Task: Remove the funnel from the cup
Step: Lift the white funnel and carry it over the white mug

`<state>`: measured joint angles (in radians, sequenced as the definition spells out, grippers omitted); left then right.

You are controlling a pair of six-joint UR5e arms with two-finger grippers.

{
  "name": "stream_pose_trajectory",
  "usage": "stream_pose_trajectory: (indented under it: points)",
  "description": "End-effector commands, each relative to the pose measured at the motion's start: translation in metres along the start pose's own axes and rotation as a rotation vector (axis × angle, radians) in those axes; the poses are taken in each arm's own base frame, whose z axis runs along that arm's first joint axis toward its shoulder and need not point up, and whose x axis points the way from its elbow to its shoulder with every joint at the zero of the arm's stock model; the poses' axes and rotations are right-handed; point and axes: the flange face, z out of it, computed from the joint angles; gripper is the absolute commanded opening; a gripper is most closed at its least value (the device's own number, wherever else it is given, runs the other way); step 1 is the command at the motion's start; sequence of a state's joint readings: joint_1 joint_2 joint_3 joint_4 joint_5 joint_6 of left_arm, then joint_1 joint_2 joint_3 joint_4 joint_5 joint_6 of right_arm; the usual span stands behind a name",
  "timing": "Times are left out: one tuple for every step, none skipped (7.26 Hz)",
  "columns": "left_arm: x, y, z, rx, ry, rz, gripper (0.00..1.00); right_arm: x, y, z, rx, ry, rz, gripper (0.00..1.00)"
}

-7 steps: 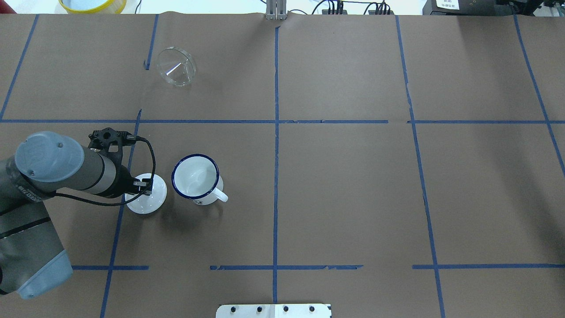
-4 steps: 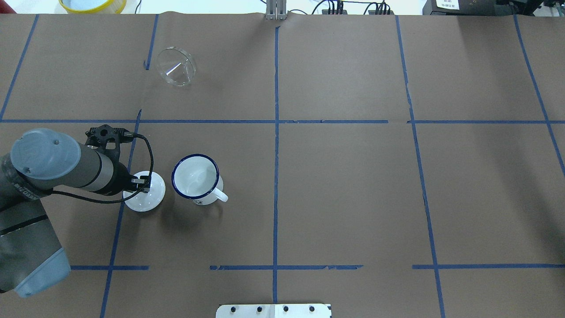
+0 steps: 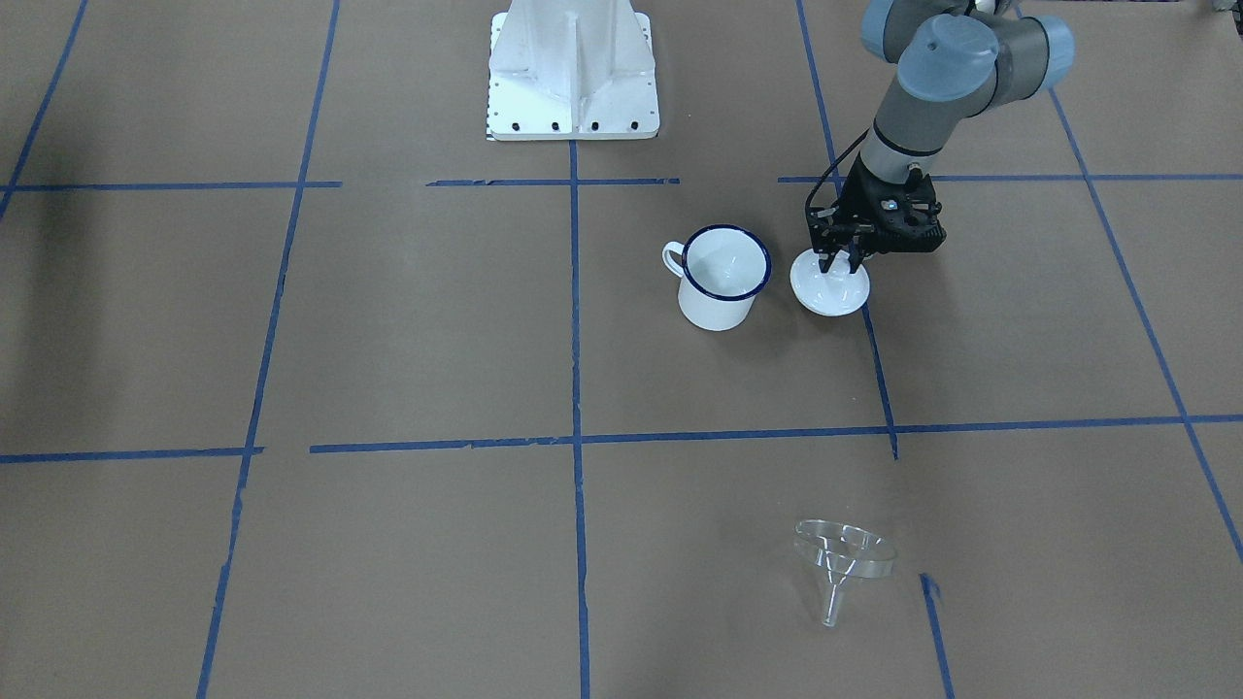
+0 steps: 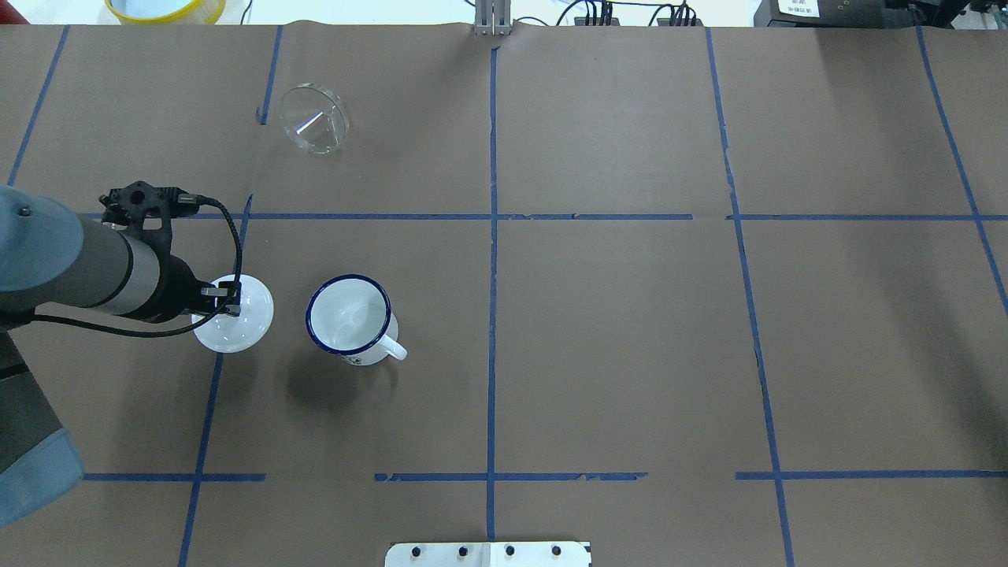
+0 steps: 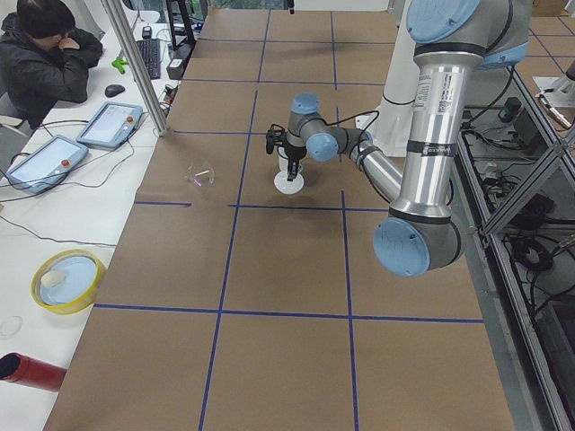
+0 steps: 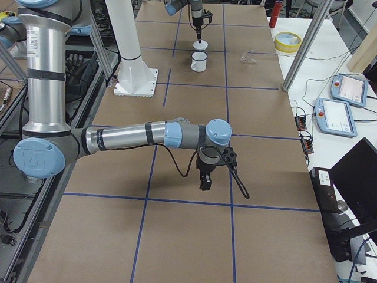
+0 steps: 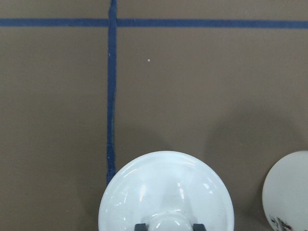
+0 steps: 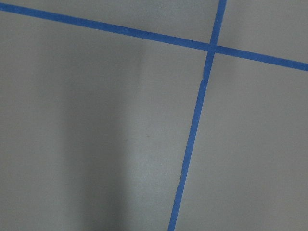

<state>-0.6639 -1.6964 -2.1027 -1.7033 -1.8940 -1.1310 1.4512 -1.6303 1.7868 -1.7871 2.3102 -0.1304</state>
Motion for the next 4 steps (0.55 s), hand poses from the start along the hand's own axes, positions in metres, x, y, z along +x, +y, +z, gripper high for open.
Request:
stream_pose_trajectory:
  points:
    - [0.046,-0.008,-0.041,0.0,0.008,-0.04,0.0,0.0,0.0,0.0,0.0,0.0,0.0,1.0]
    - [0.076,-0.015,-0.05,-0.016,0.015,-0.064,0.0,0.0,0.0,0.0,0.0,0.0,0.0,1.0]
    - [0.102,-0.024,-0.053,-0.02,0.015,-0.104,0.0,0.0,0.0,0.0,0.0,0.0,0.0,1.0]
    - [0.121,-0.031,-0.044,-0.036,0.019,-0.139,0.0,0.0,0.0,0.001,-0.001,0.0,0.001,1.0]
